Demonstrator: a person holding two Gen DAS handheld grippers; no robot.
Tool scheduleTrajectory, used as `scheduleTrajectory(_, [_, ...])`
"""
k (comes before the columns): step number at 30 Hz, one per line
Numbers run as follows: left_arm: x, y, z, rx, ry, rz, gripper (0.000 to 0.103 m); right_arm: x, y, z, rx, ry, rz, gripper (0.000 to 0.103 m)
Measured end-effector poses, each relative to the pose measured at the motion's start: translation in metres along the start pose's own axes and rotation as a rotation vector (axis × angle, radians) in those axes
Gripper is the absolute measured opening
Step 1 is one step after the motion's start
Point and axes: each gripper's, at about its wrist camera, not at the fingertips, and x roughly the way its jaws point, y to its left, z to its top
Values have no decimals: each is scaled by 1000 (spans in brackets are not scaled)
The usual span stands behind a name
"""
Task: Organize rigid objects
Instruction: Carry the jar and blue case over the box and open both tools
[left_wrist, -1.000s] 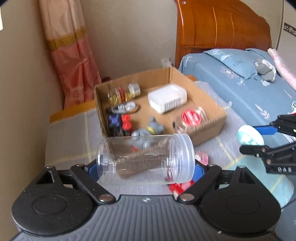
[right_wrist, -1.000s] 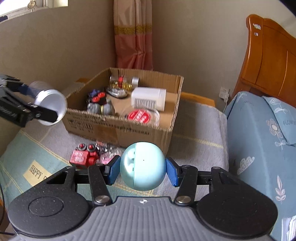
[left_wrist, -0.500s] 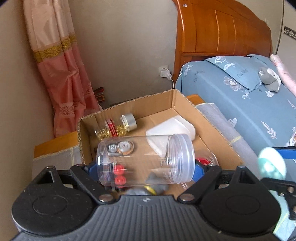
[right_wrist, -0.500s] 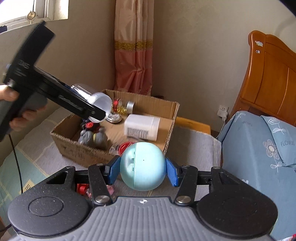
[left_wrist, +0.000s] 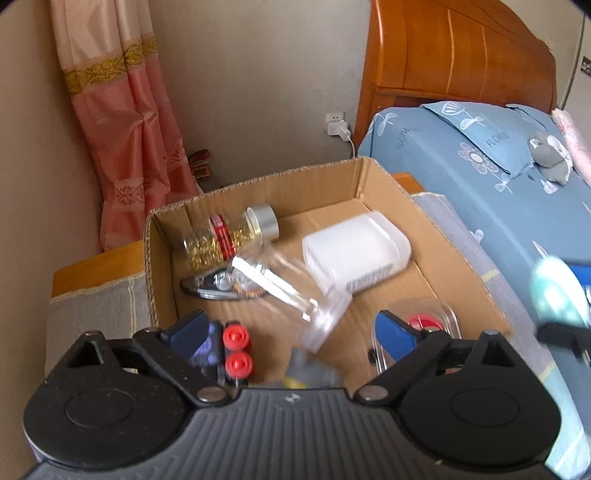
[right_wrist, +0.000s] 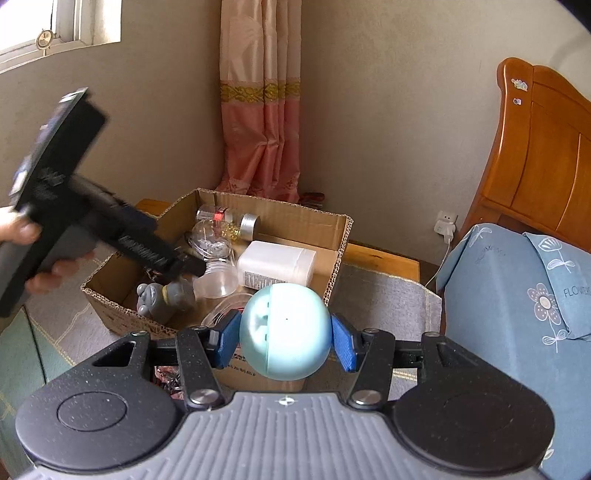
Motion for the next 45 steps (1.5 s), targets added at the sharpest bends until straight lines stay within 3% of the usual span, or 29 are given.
scheduleTrajectory(10, [-58,-3,-38,1,-32,-18,97,20,-8,26,39,16,5,58])
scheduleTrajectory(14, [-79,-1,-49,-10,-70,10,97,32,-7,41,39,30,8,58])
scheduleTrajectory(29, [-100,17,-72,-25,-108,36,97,106,8,49,89,216,45,58])
scheduleTrajectory(33, [-101,22,-76,-35,-114,38,97,116,10,50,78,223,35,59])
scheduleTrajectory(35, [-101,24,-76,-42,-110,36,97,118,9,50,88,220,18,81])
scheduleTrajectory(43, [-103,23,-82,-49,-107,34,97,94,13,46,78,171,12,101])
scheduleTrajectory(45, [-104,23,-83,-55,-104,38,97,86,15,44,69,156,12,102])
